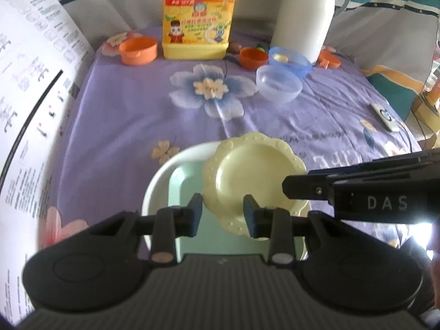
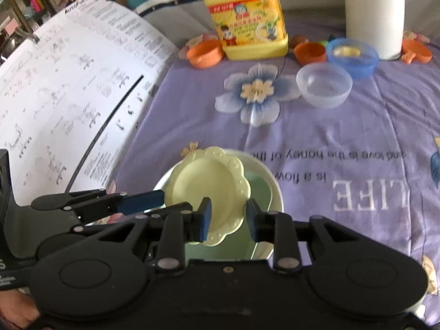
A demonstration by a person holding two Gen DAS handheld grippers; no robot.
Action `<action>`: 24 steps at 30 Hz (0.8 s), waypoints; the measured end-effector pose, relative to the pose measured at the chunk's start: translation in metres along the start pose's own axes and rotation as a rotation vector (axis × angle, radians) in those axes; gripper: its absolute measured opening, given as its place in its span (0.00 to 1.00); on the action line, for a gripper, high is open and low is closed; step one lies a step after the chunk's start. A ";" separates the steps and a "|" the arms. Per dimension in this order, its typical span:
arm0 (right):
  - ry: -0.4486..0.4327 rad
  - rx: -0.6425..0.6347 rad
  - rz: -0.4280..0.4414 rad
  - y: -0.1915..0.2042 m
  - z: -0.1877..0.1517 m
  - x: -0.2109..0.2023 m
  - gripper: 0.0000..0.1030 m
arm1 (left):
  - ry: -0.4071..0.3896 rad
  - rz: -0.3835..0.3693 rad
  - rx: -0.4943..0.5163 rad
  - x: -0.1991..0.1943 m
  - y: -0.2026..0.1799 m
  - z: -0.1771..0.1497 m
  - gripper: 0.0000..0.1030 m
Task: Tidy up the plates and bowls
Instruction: 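Carry the yellow plate with both grippers and lower it onto the green plate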
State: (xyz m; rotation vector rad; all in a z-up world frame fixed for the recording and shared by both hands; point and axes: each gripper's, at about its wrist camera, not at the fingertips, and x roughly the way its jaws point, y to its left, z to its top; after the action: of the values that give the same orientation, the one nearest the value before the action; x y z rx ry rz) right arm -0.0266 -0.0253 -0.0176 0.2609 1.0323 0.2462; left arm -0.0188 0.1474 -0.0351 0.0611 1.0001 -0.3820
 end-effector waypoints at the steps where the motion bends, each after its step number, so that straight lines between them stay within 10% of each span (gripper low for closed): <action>1: 0.013 0.002 0.001 0.000 -0.001 0.003 0.28 | 0.006 -0.001 -0.004 0.001 0.001 -0.003 0.31; 24: 0.116 0.020 0.004 -0.002 -0.006 0.036 0.28 | 0.081 0.008 -0.037 0.024 0.014 -0.015 0.31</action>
State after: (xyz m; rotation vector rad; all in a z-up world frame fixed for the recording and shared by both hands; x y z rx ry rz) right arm -0.0140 -0.0145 -0.0505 0.2695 1.1498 0.2568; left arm -0.0145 0.1568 -0.0645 0.0474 1.0867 -0.3559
